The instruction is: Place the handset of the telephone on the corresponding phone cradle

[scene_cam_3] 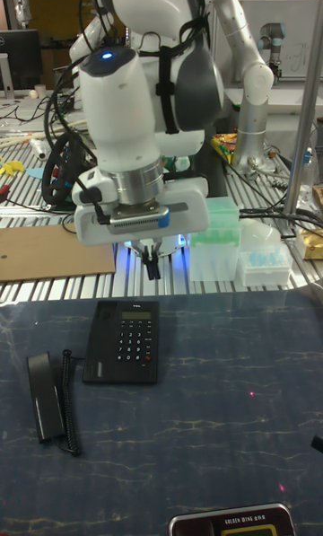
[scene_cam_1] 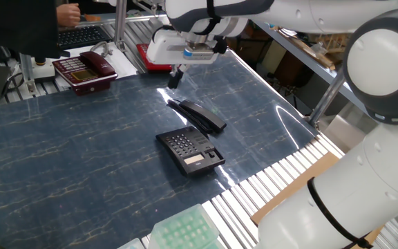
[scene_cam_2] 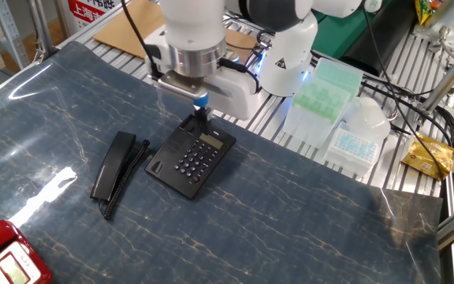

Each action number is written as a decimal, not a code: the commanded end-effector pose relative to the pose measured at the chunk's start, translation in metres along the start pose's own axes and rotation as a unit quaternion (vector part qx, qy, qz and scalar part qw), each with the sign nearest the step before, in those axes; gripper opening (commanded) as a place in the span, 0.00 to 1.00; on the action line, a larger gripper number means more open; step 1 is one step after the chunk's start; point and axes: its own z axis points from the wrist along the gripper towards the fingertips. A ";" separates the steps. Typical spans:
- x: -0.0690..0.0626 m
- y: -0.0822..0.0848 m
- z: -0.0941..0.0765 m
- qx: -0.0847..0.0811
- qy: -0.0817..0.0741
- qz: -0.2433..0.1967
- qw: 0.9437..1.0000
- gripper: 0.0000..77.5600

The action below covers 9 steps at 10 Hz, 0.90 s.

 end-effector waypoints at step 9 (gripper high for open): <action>-0.038 -0.028 -0.015 -0.021 -0.008 -0.024 0.999 0.00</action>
